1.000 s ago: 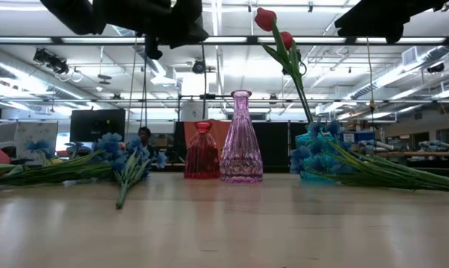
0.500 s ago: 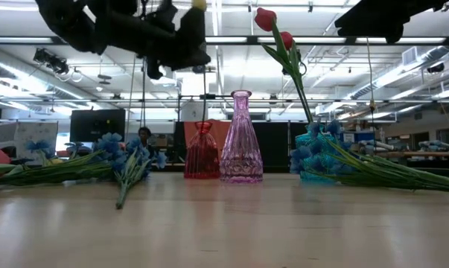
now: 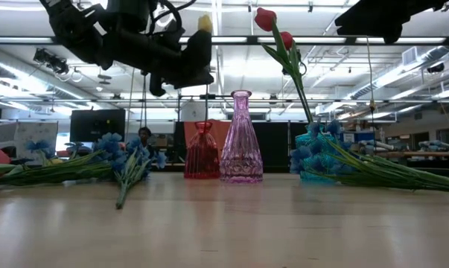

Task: Sort flowers into vase by color
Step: Put the yellow tulip into the red transparent vase

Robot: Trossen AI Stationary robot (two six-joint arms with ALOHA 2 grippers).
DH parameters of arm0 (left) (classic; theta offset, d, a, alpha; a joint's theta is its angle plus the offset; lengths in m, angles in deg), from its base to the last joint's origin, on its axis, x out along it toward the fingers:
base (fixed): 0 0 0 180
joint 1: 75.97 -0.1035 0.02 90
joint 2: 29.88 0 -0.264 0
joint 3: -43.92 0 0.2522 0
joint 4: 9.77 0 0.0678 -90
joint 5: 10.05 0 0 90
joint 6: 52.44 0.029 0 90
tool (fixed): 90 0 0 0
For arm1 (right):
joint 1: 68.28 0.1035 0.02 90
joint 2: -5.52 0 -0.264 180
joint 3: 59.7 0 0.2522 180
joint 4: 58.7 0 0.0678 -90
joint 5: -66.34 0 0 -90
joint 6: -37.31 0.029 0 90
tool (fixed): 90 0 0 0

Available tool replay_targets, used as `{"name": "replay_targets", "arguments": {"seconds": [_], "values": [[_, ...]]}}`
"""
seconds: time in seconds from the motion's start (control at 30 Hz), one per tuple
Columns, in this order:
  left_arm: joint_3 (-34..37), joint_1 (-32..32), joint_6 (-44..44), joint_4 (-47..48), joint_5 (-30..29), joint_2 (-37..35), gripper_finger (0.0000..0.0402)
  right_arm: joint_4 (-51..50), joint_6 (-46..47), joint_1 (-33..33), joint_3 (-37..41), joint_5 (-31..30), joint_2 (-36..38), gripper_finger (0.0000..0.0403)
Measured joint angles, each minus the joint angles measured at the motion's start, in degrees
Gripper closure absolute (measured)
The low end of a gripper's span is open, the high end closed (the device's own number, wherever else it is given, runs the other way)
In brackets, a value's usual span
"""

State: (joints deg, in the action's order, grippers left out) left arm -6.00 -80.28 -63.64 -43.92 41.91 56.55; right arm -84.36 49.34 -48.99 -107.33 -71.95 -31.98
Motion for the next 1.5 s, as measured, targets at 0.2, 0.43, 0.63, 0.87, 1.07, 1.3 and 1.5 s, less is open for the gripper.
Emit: {"name": "replay_targets", "arguments": {"seconds": [0.2,0.43,0.63,0.87,1.07,1.3,1.5], "values": [[0.0,0.0,-2.53,2.75,-0.02,0.0,0.0338,-0.02,-0.01,0.0,0.0,0.0,0.0,0.023],[0.0,-0.09,-5.74,5.87,-0.02,0.0,0.0307,-0.02,0.0,0.0,0.0,0.0,0.0,0.023],[0.0,-0.09,-4.47,5.45,0.29,-0.02,0.0257,-0.03,0.0,0.0,0.0,0.04,0.0,0.023],[-0.02,0.53,-0.08,6.58,0.42,-2.41,0.0201,-0.01,0.0,0.0,0.0,0.07,0.0,0.023],[-0.04,3.96,1.01,15.52,-1.13,-8.21,0.0185,-0.07,0.0,0.0,0.0,0.07,0.0,0.023],[-0.93,10.97,-17.55,37.13,-1.53,-16.91,0.0192,-0.24,-1.52,0.0,0.0,0.04,0.02,0.023],[-9.33,18.78,-45.61,65.66,2.01,-18.0,0.0208,-0.47,-3.54,-0.04,-0.04,0.53,-1.08,0.023]]}}
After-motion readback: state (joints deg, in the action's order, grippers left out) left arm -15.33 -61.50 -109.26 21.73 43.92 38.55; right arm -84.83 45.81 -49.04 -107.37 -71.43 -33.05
